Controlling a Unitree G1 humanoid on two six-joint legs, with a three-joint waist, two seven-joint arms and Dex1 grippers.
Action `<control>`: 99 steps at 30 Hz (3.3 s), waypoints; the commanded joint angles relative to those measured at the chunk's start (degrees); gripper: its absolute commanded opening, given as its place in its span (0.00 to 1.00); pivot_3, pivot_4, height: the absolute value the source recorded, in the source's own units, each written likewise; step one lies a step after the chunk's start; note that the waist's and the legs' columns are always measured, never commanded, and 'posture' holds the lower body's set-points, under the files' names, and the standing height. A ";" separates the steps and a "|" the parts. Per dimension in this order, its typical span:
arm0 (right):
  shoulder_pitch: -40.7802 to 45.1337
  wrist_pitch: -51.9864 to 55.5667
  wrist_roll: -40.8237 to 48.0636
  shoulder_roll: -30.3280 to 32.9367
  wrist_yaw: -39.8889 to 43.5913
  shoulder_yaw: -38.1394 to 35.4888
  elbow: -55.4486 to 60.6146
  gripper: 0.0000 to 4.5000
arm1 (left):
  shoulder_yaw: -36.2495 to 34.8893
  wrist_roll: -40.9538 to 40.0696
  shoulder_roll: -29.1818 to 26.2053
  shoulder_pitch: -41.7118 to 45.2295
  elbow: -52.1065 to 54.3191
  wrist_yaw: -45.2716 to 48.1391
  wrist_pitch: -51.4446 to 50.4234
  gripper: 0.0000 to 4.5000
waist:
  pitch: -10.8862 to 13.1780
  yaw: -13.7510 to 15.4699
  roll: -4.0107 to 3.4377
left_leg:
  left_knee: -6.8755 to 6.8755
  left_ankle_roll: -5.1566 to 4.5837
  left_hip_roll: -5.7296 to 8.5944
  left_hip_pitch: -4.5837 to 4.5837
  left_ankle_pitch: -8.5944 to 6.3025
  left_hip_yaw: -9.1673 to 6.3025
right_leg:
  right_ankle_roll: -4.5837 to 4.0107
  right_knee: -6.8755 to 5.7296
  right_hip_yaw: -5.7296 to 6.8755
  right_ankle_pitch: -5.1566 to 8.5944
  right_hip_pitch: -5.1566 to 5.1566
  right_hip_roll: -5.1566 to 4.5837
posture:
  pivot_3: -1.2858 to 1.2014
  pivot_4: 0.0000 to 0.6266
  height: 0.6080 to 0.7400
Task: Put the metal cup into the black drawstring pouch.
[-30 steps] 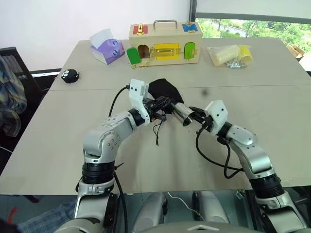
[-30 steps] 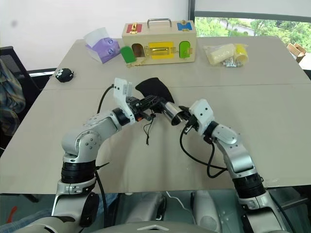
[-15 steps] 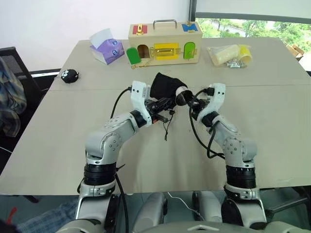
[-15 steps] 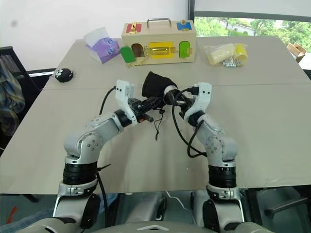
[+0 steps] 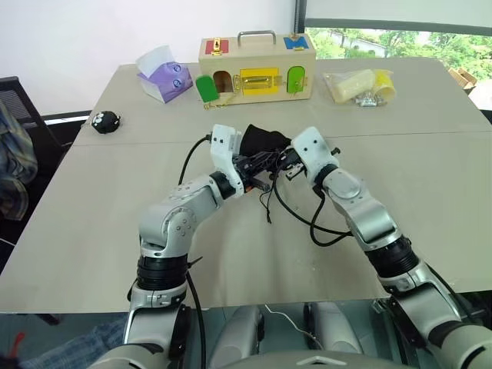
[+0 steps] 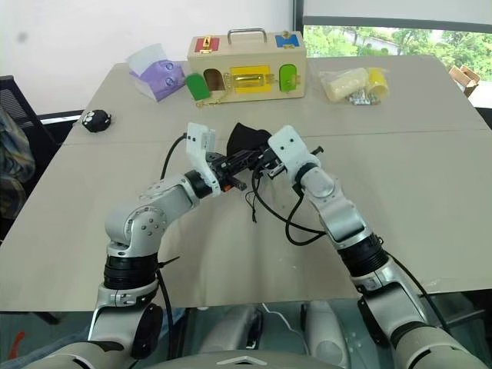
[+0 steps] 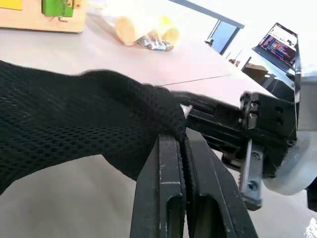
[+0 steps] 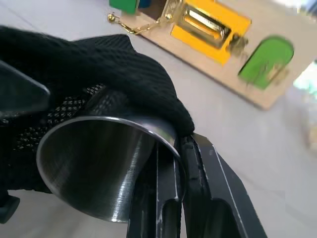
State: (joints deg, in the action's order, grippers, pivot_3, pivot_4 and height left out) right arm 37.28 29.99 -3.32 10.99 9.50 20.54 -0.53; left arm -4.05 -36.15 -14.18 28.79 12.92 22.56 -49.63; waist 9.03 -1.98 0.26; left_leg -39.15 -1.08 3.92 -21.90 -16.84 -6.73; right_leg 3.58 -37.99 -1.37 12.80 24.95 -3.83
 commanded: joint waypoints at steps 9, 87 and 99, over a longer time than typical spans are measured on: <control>3.65 9.73 10.15 -15.22 -1.91 -13.63 2.34 0.01 | 0.28 -1.30 1.26 0.60 3.01 0.23 0.57 0.00 | 0.00 -0.17 0.00 | 0.02 0.00 0.01 -0.15 0.00 -0.01 | -0.01 -0.02 -0.01 -0.01 0.19 -0.10 | 0.52 0.24 0.77; -3.30 -12.55 11.85 4.22 8.62 -25.43 5.94 0.02 | -7.30 -4.59 7.54 6.76 -5.84 -8.07 4.48 0.00 | 0.00 0.46 0.05 | 0.00 0.03 0.10 -0.33 0.02 0.01 | 0.01 -0.06 -0.03 -0.02 0.36 -0.10 | 0.52 0.24 0.77; 10.52 -7.37 22.93 3.38 9.11 -27.61 13.95 0.00 | -4.87 -5.48 7.55 7.36 -4.13 0.75 12.18 0.19 | 0.00 -0.23 0.04 | -0.02 0.02 0.05 -0.41 0.02 0.13 | 0.00 -0.10 -0.13 -0.02 0.47 -0.16 | 0.52 0.24 0.77</control>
State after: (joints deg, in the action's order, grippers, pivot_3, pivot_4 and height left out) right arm 45.76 22.79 18.13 14.30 18.98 -5.76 9.65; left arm -9.37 -40.80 -5.88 35.98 5.70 20.56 -39.87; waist 9.03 -2.21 0.30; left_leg -39.18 -1.06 3.97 -22.43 -16.82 -6.60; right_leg 3.57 -38.10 -1.50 12.78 25.56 -3.99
